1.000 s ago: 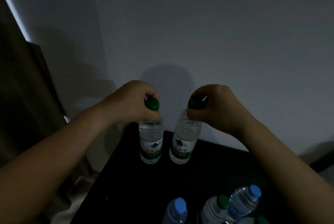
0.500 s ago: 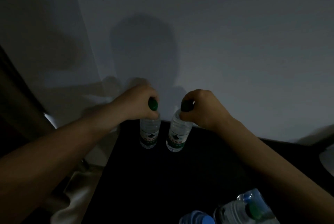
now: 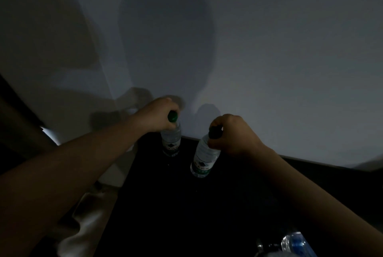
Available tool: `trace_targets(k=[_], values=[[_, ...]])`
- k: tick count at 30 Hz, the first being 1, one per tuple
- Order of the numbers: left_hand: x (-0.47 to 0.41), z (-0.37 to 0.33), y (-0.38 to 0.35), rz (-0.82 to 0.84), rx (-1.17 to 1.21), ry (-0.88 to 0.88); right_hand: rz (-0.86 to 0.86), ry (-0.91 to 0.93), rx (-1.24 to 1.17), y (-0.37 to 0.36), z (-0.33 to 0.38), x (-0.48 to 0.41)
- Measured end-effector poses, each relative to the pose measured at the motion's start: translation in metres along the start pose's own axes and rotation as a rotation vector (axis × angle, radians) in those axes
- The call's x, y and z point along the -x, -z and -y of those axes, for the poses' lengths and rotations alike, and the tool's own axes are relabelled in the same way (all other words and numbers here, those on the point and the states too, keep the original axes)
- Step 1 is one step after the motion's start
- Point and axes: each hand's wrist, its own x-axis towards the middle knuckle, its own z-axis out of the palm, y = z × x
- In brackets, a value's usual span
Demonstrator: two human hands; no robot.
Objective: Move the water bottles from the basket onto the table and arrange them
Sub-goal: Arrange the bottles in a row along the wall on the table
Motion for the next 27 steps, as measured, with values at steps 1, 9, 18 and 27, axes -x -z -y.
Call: trace_targets(k=[1,9,18,27], values=[[-0.005,0.004,0.0,0.001,-0.009,0.002,0.001,-0.009,0.004,-0.002,-0.001,-0.004],[-0.035,0.036,0.0,0.049,-0.04,0.012,0.002,-0.007,0.05,-0.017,-0.005,-0.034],[-0.046,0.05,-0.006,0.084,-0.053,-0.014,-0.012,0.02,0.053,-0.025,-0.002,-0.05],[-0.052,0.058,-0.017,0.084,-0.066,-0.023,0.002,0.04,0.076,-0.028,0.001,-0.067]])
